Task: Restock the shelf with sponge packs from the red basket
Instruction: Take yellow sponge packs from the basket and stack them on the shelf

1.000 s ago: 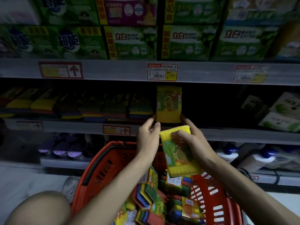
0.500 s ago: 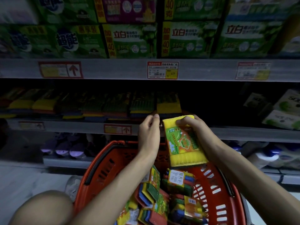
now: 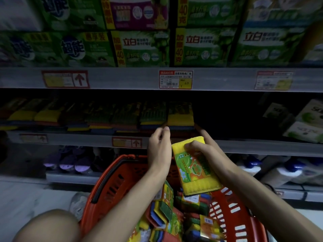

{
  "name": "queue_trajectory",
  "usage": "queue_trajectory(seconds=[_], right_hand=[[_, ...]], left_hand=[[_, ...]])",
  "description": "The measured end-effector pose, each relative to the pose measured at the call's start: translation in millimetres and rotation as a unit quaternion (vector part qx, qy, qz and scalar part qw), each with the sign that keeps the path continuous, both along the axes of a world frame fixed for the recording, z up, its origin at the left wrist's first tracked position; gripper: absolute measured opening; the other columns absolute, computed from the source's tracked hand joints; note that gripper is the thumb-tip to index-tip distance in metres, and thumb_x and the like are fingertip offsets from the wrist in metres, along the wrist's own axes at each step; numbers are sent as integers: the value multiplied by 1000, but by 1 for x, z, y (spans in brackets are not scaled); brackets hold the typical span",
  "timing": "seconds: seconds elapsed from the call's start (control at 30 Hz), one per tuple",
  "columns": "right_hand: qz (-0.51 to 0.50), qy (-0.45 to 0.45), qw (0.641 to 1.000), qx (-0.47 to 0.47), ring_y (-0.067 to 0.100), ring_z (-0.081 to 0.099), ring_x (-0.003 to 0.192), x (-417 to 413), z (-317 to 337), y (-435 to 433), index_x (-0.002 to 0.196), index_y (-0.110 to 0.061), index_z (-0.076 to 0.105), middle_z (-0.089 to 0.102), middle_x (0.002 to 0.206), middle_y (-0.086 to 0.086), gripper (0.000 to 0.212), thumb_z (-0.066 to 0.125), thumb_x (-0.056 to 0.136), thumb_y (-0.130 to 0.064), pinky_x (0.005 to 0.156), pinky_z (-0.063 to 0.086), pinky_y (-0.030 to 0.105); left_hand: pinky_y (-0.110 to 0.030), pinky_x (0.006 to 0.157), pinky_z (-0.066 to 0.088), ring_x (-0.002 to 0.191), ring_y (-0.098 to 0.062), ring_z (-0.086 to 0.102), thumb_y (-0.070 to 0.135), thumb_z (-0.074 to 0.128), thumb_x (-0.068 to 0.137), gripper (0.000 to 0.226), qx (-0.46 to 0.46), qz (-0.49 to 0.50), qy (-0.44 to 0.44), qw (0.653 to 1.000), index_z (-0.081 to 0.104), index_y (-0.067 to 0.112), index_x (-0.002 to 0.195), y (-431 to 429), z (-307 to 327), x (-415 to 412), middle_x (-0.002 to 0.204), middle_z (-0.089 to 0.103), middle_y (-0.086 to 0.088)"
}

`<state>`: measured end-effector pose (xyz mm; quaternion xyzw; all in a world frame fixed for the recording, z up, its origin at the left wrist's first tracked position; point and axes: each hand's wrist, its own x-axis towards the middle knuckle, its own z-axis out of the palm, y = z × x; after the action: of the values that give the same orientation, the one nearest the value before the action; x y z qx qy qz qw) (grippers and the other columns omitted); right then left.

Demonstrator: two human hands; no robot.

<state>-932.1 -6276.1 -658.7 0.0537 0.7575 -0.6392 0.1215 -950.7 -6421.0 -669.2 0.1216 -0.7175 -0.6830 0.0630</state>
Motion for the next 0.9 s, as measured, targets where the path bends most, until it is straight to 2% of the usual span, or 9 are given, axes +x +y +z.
queue_trajectory(seconds=[0.13,0.2,0.27,0.37,0.43,0.53,0.63,0.8,0.9], right_hand=[[5,8,1000,4,20,75,85,-1,-3,1,145,-50,35,70,107,7,78,72,78,-40,69,58,31],[3,15,1000,1,18,75,82,-1,-2,2,141,-53,38,71,105,7,74,70,75,-41,68,59,31],[-3,22,1000,-4,18,75,81,-1,-3,2,138,-53,40,71,104,7,67,73,81,-37,68,60,32],[-6,24,1000,1,20,73,85,0,-5,2,141,-50,36,69,104,7,65,72,90,-31,68,58,30],[-3,25,1000,11,21,73,88,0,-6,2,145,-49,35,68,106,5,73,73,83,-37,70,59,32],[-3,26,1000,15,21,73,89,-1,-6,4,147,-49,35,68,107,5,81,68,72,-44,74,60,35],[4,23,1000,17,22,73,91,-1,-6,6,150,-50,33,67,110,5,86,68,71,-46,74,57,35],[-22,41,999,11,24,72,91,1,-2,9,148,-42,38,68,106,8,82,67,71,-43,75,59,39],[-37,57,998,1,20,73,86,7,1,12,149,-40,39,68,105,7,84,68,71,-41,69,59,35]], left_hand=[[-55,82,53,93,-39,66,35,47,107,35,8,21,-7,1000,63,7,96,-2,-1,-1,100,66,-27],[-50,80,53,95,-40,66,34,47,107,34,9,21,-8,1000,63,7,94,-2,-2,0,101,67,-26],[-42,74,47,87,-38,66,33,48,107,34,11,15,-12,1000,63,6,94,-3,-2,0,95,65,-27],[-38,73,44,81,-23,61,31,49,107,31,0,7,-13,1000,63,8,92,-4,-3,1,90,63,-17],[-40,74,47,83,-23,63,30,50,106,27,-11,2,-13,1000,64,14,90,-5,-3,2,89,64,-13],[-46,84,54,94,-24,68,27,52,106,23,-9,-1,-22,1000,59,35,85,-5,-1,5,89,66,5],[-39,86,53,101,-16,67,25,54,105,17,7,-5,-31,999,56,39,95,-8,-1,6,97,64,15],[-33,87,52,101,-12,69,23,55,104,15,3,-18,-36,999,66,30,111,-14,0,12,109,69,8],[-32,91,53,100,-7,70,23,55,104,20,4,-43,-39,998,70,26,118,-18,5,19,113,71,5]])
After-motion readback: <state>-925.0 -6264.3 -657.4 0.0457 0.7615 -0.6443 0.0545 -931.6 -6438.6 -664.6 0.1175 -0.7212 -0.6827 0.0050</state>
